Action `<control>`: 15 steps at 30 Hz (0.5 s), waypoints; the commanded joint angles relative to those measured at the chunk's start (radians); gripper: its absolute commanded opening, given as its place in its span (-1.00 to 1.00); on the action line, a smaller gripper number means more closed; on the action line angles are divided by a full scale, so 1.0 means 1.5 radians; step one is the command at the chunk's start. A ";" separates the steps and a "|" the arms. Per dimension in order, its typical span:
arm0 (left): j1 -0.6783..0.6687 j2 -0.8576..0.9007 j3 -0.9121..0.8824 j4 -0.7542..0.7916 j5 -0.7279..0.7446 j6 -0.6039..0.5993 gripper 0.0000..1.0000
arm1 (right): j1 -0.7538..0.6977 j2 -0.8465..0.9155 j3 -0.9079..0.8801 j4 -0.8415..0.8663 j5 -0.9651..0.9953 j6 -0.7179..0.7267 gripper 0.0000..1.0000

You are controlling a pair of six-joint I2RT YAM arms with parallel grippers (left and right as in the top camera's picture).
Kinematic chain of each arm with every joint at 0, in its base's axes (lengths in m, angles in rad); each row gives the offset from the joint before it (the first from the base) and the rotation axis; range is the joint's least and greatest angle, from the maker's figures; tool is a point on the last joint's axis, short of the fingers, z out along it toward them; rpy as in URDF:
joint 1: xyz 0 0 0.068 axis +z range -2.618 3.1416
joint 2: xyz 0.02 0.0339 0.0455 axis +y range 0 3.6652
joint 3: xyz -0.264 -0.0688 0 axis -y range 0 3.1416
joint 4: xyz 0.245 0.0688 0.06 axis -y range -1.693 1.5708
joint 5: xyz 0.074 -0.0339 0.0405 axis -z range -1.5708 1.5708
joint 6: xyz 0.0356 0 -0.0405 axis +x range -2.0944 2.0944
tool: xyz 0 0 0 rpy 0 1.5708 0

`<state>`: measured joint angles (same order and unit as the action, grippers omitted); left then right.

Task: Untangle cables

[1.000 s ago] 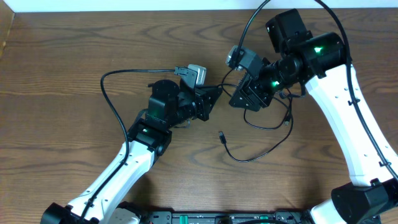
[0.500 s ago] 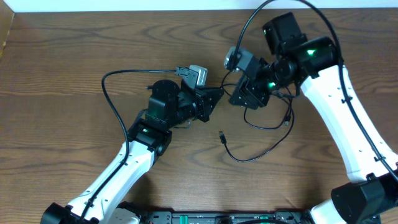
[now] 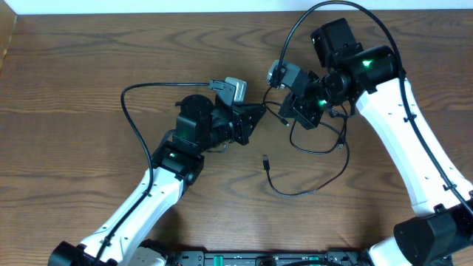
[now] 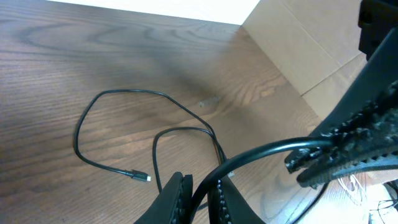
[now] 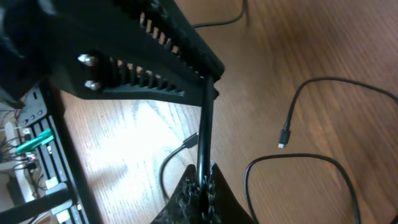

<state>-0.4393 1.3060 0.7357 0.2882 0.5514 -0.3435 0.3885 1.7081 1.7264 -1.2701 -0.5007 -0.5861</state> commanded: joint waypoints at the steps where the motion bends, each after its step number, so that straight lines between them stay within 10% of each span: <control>1: 0.003 -0.022 0.005 0.003 0.009 -0.004 -0.70 | 0.001 -0.005 0.001 0.020 0.036 0.054 -0.97; 13: 0.003 -0.023 0.005 -0.036 0.039 -0.004 -0.07 | -0.028 -0.032 0.150 0.018 0.273 0.240 -0.98; 15: 0.003 -0.029 0.005 -0.034 0.047 0.002 0.31 | -0.041 -0.032 0.178 0.009 0.310 0.264 -0.98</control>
<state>-0.4385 1.2881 0.7361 0.2317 0.5758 -0.3531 0.3607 1.6997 1.9087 -1.2396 -0.1741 -0.2779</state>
